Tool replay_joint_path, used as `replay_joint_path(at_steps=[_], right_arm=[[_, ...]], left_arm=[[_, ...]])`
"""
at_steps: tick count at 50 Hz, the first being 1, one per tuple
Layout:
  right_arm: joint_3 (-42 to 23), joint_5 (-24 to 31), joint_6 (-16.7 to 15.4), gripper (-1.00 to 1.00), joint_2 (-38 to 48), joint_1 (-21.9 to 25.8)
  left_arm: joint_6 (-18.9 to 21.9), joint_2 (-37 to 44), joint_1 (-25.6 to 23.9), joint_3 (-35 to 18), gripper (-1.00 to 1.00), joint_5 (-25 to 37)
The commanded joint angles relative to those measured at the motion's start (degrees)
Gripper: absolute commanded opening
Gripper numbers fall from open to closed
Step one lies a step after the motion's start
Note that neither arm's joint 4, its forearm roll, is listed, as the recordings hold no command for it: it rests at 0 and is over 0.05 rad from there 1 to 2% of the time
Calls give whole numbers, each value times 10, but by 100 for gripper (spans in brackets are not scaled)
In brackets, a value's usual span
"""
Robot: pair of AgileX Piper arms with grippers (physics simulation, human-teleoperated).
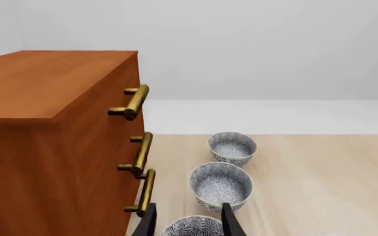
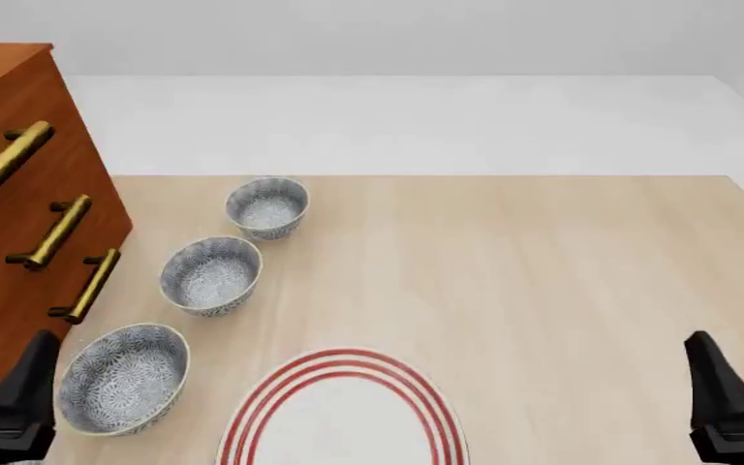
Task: Open the top drawer of the cabinet.
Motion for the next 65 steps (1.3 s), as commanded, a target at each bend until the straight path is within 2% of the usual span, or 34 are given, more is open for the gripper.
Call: replay_joint_path(at_steps=[1, 18, 20, 23, 24, 36, 39, 47, 50, 51, 65], right_arm=[[-2, -1, 0, 100, 3, 0], [-2, -1, 0, 100, 2, 0], [-1, -1, 0, 100, 3, 0], [-2, -1, 0, 100, 3, 0], [-2, -1, 0, 100, 2, 0], [-2, -1, 0, 100, 3, 0], [-2, -1, 0, 100, 3, 0], [-1, -1, 0, 100, 3, 0], [-2, -1, 0, 100, 2, 0], [-2, -1, 0, 100, 2, 0], [-1, -1, 0, 100, 2, 0]], left_arm=[[2, 31, -1, 0, 100, -19], [10, 6, 15, 0, 100, 4], [38, -11, 16, 0, 100, 9], [32, -12, 21, 0, 100, 6], [51, -13, 23, 0, 100, 2], [118, -13, 26, 0, 100, -33], [154, -13, 22, 0, 100, -52], [201, -13, 32, 0, 100, -78], [207, -13, 32, 0, 100, -79], [227, -13, 36, 0, 100, -89], [319, -13, 44, 0, 100, -137]])
